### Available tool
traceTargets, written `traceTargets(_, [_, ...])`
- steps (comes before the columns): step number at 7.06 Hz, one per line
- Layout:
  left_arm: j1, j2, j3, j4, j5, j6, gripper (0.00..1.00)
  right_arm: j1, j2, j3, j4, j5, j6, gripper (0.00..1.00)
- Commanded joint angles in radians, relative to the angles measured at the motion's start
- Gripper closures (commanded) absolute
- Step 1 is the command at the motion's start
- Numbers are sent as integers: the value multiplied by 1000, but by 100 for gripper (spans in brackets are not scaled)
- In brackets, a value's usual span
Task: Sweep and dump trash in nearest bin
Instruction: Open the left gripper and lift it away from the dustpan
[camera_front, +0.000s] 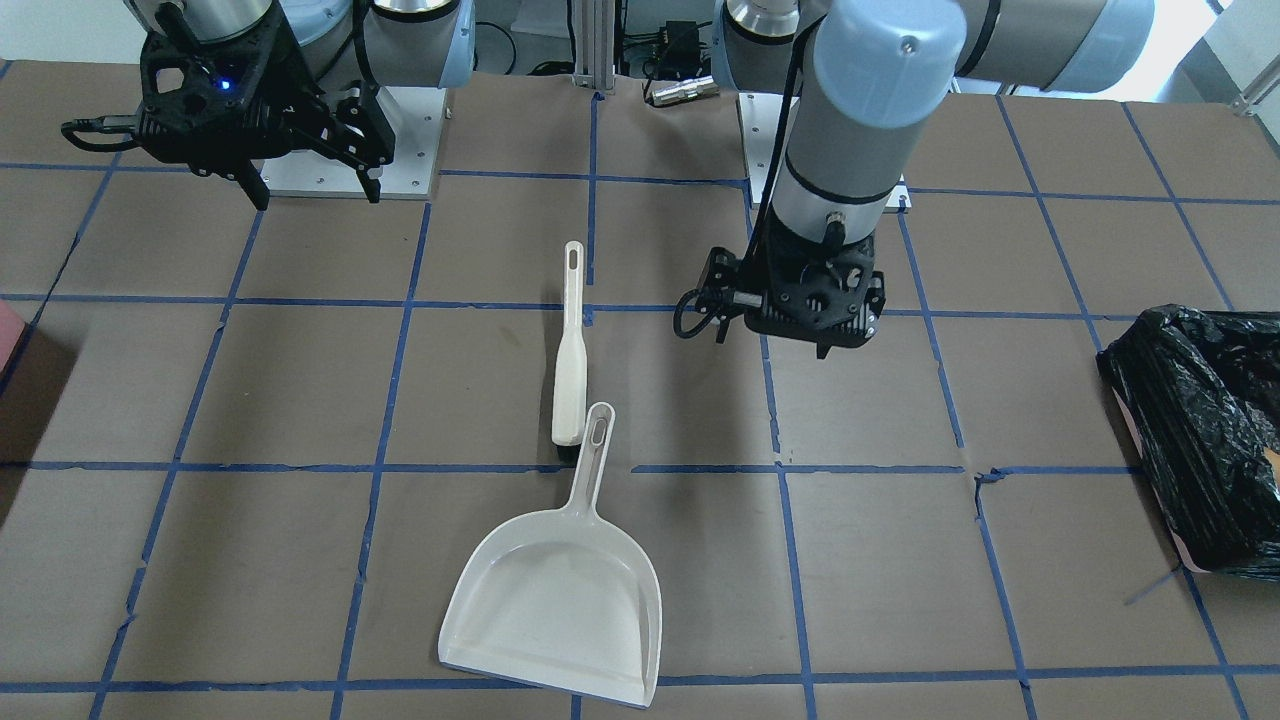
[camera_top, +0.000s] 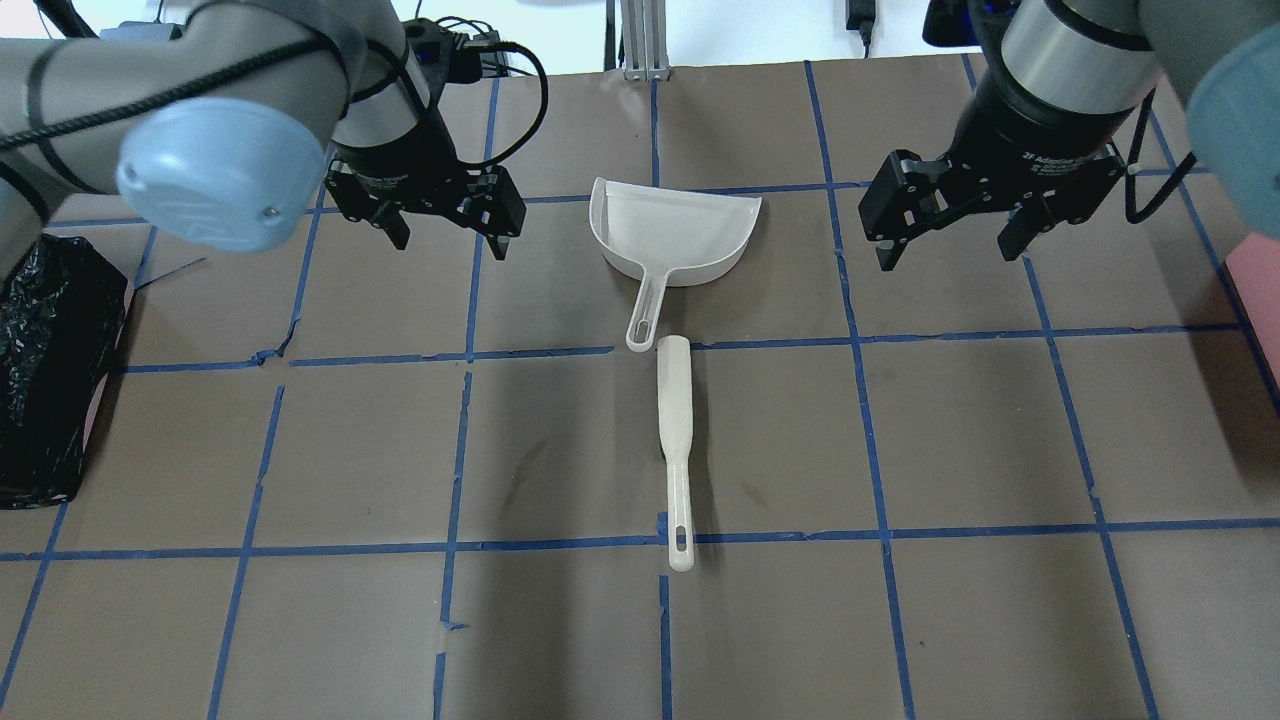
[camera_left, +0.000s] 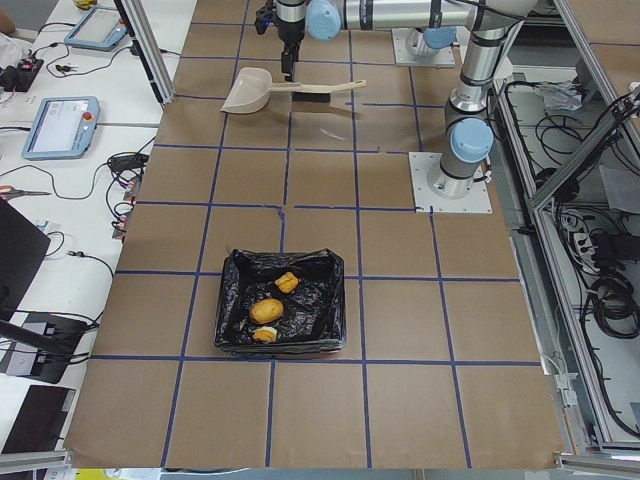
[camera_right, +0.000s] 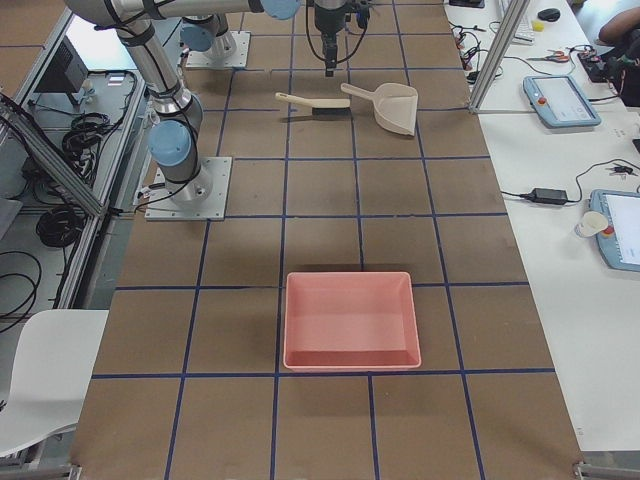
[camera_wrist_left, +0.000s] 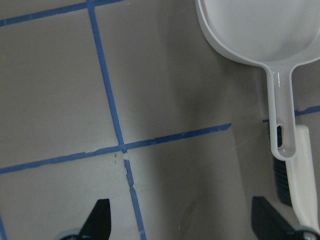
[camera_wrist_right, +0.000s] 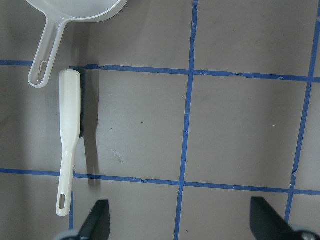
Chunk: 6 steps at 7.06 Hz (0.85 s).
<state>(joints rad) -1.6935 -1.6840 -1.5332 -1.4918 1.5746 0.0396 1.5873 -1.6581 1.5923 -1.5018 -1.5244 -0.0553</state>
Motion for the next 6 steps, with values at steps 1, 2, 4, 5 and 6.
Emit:
traceTargets(1, [29, 38, 102, -164, 4, 2, 0, 0, 0, -2, 0, 1, 0, 0])
traceTargets(2, [63, 44, 132, -203, 2, 17, 0, 0, 0, -2, 0, 1, 0, 0])
traceTargets(4, [80, 101, 118, -235, 2, 66, 0, 0, -2, -2, 0, 3, 0, 0])
traceTargets(5, [93, 106, 114, -231, 2, 30, 0, 0, -3, 0, 0, 4, 2, 0])
traceTargets(6, [106, 107, 120, -229, 4, 25, 0, 0, -3, 0, 0, 4, 0, 0])
